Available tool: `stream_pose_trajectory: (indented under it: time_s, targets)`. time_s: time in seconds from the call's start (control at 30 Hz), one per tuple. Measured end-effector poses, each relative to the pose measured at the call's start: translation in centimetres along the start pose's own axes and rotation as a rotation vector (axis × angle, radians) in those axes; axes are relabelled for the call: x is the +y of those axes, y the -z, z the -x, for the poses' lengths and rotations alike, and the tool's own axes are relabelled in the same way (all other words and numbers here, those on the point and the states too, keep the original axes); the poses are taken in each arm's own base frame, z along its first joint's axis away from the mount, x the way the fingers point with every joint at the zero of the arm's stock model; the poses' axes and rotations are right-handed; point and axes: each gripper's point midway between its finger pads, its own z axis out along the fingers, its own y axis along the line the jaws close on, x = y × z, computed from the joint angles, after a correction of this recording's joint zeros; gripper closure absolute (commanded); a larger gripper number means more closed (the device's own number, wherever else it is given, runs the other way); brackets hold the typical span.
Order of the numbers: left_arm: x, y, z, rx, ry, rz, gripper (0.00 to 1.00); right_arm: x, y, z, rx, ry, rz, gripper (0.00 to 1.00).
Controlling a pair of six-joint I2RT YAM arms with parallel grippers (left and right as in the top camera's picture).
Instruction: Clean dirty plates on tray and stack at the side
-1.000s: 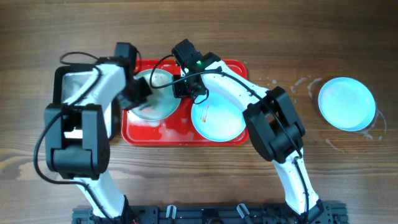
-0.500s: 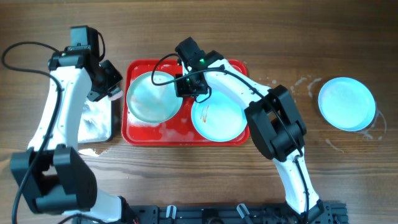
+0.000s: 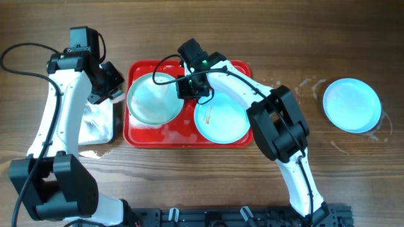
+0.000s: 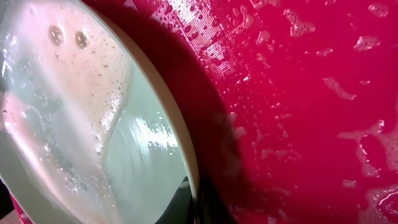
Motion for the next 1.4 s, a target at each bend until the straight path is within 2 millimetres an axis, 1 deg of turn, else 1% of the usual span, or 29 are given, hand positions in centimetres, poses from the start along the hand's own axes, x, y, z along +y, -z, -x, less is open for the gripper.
stream_pose_trajectory:
  time_s: [0.07, 0.13, 0.17, 0.2, 0.27, 0.3, 0.37, 0.4, 0.43, 0.47, 0.53, 0.57, 0.6, 0.63, 0.67, 0.73, 0.83, 0.87, 0.9, 0.93, 1.03, 1.13, 1.3, 1.4]
  targets:
    - [-0.2, 0.0, -0.1, 0.006, 0.000, -0.009, 0.96, -0.2, 0.3, 0.2, -0.007, -0.003, -0.011, 0.96]
    - [-0.3, 0.0, -0.2, 0.013, 0.000, -0.020, 0.96, -1.0, 2.0, 0.9, -0.048, -0.010, -0.061, 0.96]
    - [-0.4, 0.0, -0.3, 0.015, 0.000, -0.023, 0.96, -1.2, 3.3, 1.4, -0.080, -0.011, -0.087, 0.96]
    - [-0.4, 0.0, -0.3, 0.016, 0.000, -0.025, 0.96, -1.5, 5.3, 1.8, -0.120, -0.012, -0.126, 0.96]
    - [-0.5, 0.0, -0.3, 0.018, 0.000, -0.029, 0.96, -1.3, 10.4, 3.1, -0.240, -0.005, -0.175, 0.96]
    - [-0.5, 0.0, -0.3, 0.018, 0.000, -0.028, 0.96, -1.3, 12.1, 3.2, -0.274, -0.005, -0.201, 0.95]
    - [-0.5, 0.0, -0.3, 0.020, 0.000, -0.031, 0.96, -1.5, 16.5, 3.5, -0.366, -0.006, -0.264, 0.96]
    - [-0.5, 0.0, -0.4, 0.020, 0.000, -0.031, 0.96, -1.9, 18.2, 3.5, -0.402, -0.014, -0.305, 0.96]
    - [-0.5, 0.0, -0.4, 0.020, 0.000, -0.031, 0.96, -2.9, 19.7, 3.3, -0.431, -0.030, -0.371, 0.96]
    - [-0.5, 0.0, -0.4, 0.021, 0.000, -0.031, 0.96, -3.9, 20.5, 3.0, -0.441, -0.047, -0.432, 0.95]
    - [-0.6, 0.0, -0.4, 0.023, 0.000, -0.035, 0.96, -6.7, 21.8, 2.0, -0.450, -0.082, -0.605, 0.96]
    - [-0.6, 0.0, -0.4, 0.024, 0.000, -0.037, 0.96, -7.3, 22.2, 1.8, -0.454, -0.086, -0.653, 0.96]
    - [-0.6, 0.0, -0.4, 0.024, 0.000, -0.037, 0.96, -8.1, 23.1, 1.3, -0.473, -0.089, -0.739, 0.96]
    - [-0.6, 0.0, -0.4, 0.024, 0.000, -0.037, 0.96, -8.3, 23.7, 0.9, -0.491, -0.080, -0.804, 0.96]
    - [-0.6, 0.0, -0.4, 0.024, 0.000, -0.037, 0.96, -8.1, 24.1, 0.6, -0.508, -0.066, -0.849, 0.96]
    - [-0.6, 0.0, -0.4, 0.024, 0.000, -0.037, 0.96, -6.9, 24.9, -0.3, -0.561, -0.016, -0.943, 0.96]
    - [-0.6, 0.0, -0.4, 0.024, 0.000, -0.037, 0.96, -4.5, 25.6, -1.6, -0.634, 0.059, -1.028, 0.96]
    - [-0.6, 0.0, -0.4, 0.024, 0.000, -0.037, 0.96, -3.9, 25.7, -1.9, -0.663, 0.059, -1.035, 0.96]
    - [-0.7, 0.0, -0.4, 0.024, 0.000, -0.038, 0.96, -2.9, 25.9, -2.6, -0.689, 0.104, -1.068, 0.96]
    - [-0.6, 0.0, -0.4, 0.025, 0.000, -0.037, 0.96, -2.8, 26.0, -3.1, -0.704, 0.109, -1.090, 0.96]
    - [-0.6, 0.0, -0.4, 0.024, 0.000, -0.038, 0.96, -3.6, 25.7, -4.3, -0.706, 0.108, -1.142, 0.96]
    - [-0.6, 0.0, -0.4, 0.024, 0.000, -0.038, 0.96, -5.0, 25.5, -5.2, -0.690, 0.098, -1.192, 0.95]
    - [-0.6, 0.0, -0.4, 0.024, 0.000, -0.038, 0.96, -5.5, 25.7, -5.7, -0.679, 0.090, -1.213, 0.96]
    - [-0.6, 0.0, -0.4, 0.024, 0.000, -0.038, 0.96, -5.6, 25.2, -6.1, -0.657, 0.073, -1.196, 0.96]
